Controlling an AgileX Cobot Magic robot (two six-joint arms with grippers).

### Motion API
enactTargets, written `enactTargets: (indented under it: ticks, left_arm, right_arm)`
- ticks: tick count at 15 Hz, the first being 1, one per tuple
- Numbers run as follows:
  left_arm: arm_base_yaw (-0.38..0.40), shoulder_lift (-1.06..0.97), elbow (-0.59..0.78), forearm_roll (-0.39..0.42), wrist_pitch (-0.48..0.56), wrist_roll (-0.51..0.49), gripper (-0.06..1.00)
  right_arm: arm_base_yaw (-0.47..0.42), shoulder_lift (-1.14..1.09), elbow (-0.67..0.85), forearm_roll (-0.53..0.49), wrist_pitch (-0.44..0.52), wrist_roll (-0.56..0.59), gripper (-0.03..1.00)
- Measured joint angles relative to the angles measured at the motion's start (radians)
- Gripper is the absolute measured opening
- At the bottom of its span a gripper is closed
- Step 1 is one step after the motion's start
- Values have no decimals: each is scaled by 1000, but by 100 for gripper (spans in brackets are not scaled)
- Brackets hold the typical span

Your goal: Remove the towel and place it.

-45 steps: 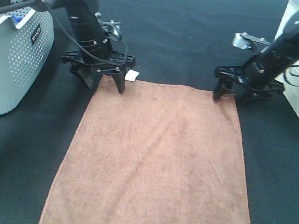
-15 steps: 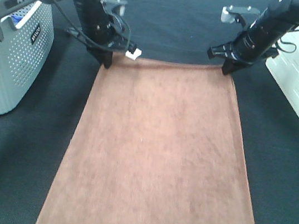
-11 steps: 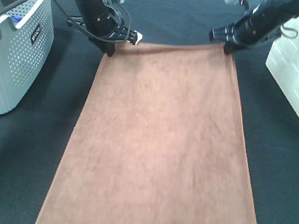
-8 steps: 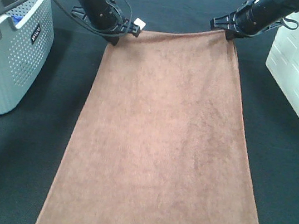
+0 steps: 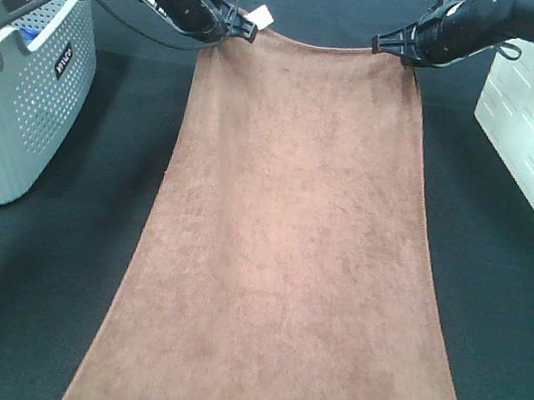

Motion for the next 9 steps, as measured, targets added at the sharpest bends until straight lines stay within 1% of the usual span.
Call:
enactTargets:
  ticks: [5,9]
  left_arm:
    - [0,30,0,3,-44,0,1]
    - [0,101,0,3,-122,0,2]
  right_arm:
    - [0,41,-1,0,-30,-2,1]
    - [0,90,-1,0,-71,-2,1]
